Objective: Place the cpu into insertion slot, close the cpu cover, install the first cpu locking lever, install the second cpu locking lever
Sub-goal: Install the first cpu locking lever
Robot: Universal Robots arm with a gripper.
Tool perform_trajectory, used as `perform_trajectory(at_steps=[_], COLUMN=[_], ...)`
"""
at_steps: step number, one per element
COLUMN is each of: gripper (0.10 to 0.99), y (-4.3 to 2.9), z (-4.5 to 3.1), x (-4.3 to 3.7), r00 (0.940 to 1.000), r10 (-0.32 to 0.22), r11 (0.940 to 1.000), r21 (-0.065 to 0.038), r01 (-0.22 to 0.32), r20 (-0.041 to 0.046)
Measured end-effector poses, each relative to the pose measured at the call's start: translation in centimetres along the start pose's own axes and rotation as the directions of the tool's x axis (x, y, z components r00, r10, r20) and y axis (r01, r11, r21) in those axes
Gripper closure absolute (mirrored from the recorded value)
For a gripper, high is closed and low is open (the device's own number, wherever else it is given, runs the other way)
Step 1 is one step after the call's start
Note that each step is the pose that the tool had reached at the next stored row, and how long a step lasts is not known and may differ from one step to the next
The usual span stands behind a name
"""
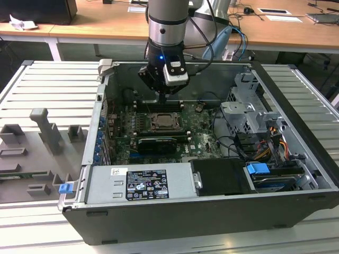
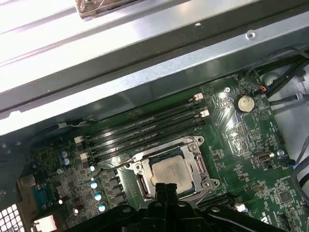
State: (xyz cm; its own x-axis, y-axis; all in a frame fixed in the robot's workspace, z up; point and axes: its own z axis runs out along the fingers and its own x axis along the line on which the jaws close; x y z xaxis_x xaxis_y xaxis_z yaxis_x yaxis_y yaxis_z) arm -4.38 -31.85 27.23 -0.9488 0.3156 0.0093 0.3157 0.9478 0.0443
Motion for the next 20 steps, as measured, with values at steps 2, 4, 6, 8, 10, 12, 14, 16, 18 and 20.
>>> perform_trajectory(at_steps=[2, 4, 6, 8, 10, 12, 14, 16, 18, 20], gripper=[0.98, 0.98, 0.98, 0.98, 0.98, 0.98, 0.98, 0.98, 0.98, 0.98], y=[0.0, 0.0, 0.0, 0.0, 0.0, 0.0, 0.0, 0.0, 0.0, 0.0], z=[0.0, 0.0, 0.0, 0.0, 0.0, 0.0, 0.0, 0.0, 0.0, 0.0], x=[0.0, 0.0, 0.0, 0.0, 0.0, 0.0, 0.0, 0.0, 0.0, 0.0], r00=[0.9994, 0.9979, 0.9947, 0.99, 0.9843, 0.9801, 0.9735, 0.9684, 0.9634, 0.9567], r10=[-0.034, -0.064, -0.102, -0.141, -0.176, -0.199, -0.229, -0.249, -0.268, -0.291], r11=[0.9994, 0.9979, 0.9947, 0.99, 0.9843, 0.9801, 0.9735, 0.9684, 0.9634, 0.9568], r21=[0.0, 0.0, 0.001, 0.001, 0.001, 0.001, 0.001, 0.001, 0.001, 0.001], r01=[0.034, 0.064, 0.102, 0.141, 0.176, 0.199, 0.229, 0.249, 0.268, 0.291], r20=[-0.0015, -0.0029, -0.0047, -0.0064, -0.008, -0.009, -0.0104, -0.0114, -0.0122, -0.0133])
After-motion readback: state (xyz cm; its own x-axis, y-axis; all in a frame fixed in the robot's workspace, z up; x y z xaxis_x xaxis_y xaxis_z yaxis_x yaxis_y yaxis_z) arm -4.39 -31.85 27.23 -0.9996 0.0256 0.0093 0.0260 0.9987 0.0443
